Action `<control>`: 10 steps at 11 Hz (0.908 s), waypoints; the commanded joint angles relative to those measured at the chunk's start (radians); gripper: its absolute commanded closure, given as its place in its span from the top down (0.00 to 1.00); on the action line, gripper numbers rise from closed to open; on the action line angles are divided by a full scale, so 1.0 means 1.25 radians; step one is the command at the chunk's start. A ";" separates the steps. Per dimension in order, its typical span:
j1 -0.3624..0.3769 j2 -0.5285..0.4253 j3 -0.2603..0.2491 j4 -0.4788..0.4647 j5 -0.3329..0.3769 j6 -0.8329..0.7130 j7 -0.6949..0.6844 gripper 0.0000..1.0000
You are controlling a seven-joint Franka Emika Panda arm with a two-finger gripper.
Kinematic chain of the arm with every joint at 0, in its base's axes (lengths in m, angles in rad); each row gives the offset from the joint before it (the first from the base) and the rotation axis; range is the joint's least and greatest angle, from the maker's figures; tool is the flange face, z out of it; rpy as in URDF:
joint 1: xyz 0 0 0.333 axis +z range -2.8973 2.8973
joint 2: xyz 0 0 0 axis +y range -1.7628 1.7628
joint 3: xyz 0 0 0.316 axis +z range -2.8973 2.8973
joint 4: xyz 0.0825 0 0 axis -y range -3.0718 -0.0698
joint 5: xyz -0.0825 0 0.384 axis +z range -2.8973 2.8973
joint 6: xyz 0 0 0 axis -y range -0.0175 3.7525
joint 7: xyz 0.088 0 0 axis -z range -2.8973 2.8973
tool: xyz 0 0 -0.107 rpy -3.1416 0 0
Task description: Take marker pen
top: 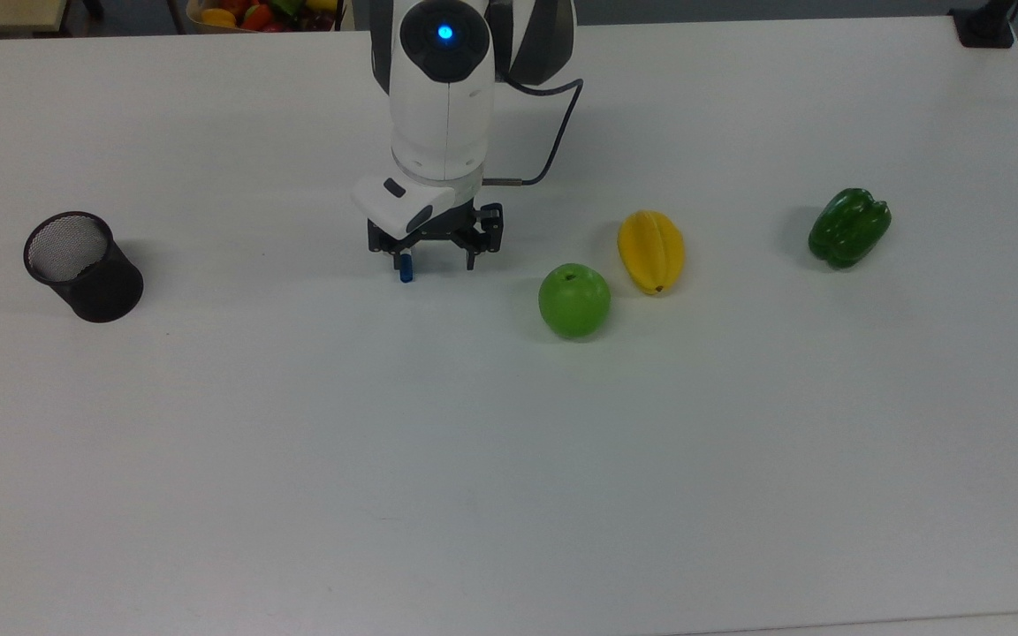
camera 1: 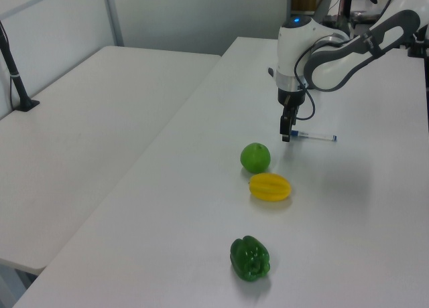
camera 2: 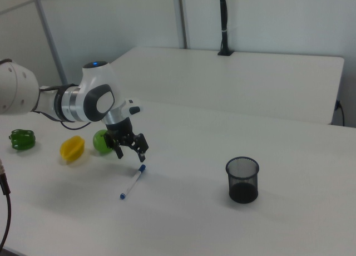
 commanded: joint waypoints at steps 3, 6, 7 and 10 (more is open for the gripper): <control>-0.014 -0.141 0.000 0.069 0.020 -0.187 0.062 1.00; -0.037 -0.220 0.000 0.163 0.113 -0.384 0.064 1.00; -0.039 -0.245 0.000 0.218 0.151 -0.482 0.064 1.00; -0.059 -0.282 0.018 0.293 0.176 -0.602 0.175 1.00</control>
